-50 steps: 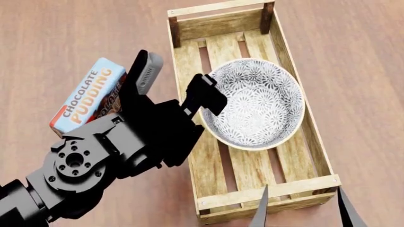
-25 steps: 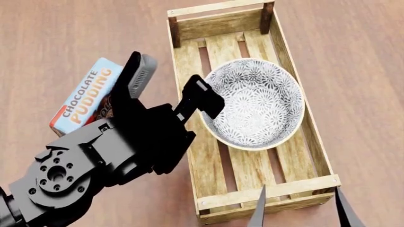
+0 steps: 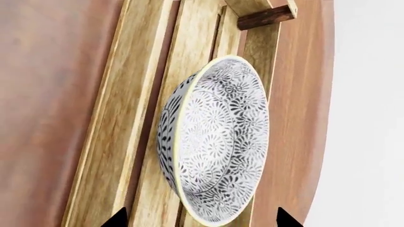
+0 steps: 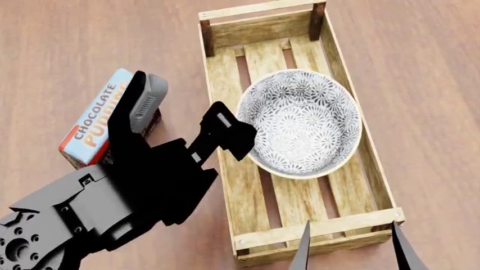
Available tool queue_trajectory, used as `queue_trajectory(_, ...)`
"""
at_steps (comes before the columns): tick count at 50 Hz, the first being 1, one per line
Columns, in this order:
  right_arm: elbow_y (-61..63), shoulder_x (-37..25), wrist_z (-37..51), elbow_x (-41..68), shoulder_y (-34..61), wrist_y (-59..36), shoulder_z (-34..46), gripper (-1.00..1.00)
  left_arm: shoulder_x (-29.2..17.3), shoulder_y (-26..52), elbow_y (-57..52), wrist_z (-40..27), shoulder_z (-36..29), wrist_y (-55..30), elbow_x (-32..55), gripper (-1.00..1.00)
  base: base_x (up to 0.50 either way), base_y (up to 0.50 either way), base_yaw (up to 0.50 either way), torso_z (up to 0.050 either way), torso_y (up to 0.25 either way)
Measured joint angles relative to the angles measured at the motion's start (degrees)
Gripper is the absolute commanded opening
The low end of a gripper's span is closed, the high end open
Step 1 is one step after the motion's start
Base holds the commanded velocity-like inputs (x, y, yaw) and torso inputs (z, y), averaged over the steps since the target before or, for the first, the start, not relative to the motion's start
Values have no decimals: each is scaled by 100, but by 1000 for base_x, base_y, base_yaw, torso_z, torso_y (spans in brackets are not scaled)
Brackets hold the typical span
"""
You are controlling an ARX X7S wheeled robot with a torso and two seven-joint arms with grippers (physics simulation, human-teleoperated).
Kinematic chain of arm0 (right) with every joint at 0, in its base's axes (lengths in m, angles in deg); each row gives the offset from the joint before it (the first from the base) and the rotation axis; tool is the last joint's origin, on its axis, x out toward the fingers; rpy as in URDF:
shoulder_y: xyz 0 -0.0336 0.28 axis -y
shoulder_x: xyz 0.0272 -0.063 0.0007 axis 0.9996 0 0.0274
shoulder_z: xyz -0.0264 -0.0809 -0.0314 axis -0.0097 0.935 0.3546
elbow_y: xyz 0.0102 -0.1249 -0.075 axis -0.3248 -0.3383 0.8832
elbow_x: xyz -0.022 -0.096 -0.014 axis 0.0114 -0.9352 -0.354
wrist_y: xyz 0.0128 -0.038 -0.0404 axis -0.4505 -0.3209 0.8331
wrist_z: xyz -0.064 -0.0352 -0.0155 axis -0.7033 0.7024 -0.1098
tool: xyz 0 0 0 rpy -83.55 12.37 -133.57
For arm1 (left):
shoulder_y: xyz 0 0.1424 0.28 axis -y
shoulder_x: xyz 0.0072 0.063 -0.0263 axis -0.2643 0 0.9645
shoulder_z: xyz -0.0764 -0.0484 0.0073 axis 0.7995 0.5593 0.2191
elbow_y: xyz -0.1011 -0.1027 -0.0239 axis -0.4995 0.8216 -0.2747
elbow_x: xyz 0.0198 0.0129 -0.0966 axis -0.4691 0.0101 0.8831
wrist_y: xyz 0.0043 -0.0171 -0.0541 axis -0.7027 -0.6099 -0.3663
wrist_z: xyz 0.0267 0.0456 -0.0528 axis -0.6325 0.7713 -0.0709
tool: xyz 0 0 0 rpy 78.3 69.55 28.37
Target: Pick up the bowl on the left and put it in the tray.
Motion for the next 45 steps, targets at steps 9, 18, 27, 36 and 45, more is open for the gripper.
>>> queue_trajectory(9, -7, 10, 3, -20, 29, -26, 52, 100, -390, -138, -914, -190, 47, 239, -256, 100, 0, 0, 0, 0, 0)
queue_trajectory(18, -9, 23, 8, -43, 56, -55, 108, 100, -799, -285, -1826, -373, 108, 458, -539, 100, 0, 0, 0, 0, 0)
queue_trajectory(27, -12, 28, 11, -57, 79, -79, 151, 100, -1175, -459, -2483, -418, 112, 606, -887, 100, 0, 0, 0, 0, 0)
queue_trajectory(36, 1, 19, 17, -55, 91, -94, 165, 100, -1559, -714, -2766, -260, -139, 703, -1800, 100, 0, 0, 0, 0, 0)
queue_trajectory(45, -5, 23, 21, -71, 115, -114, 203, 100, -1975, -1161, -2943, -35, -440, 905, -2850, 100, 0, 0, 0, 0, 0)
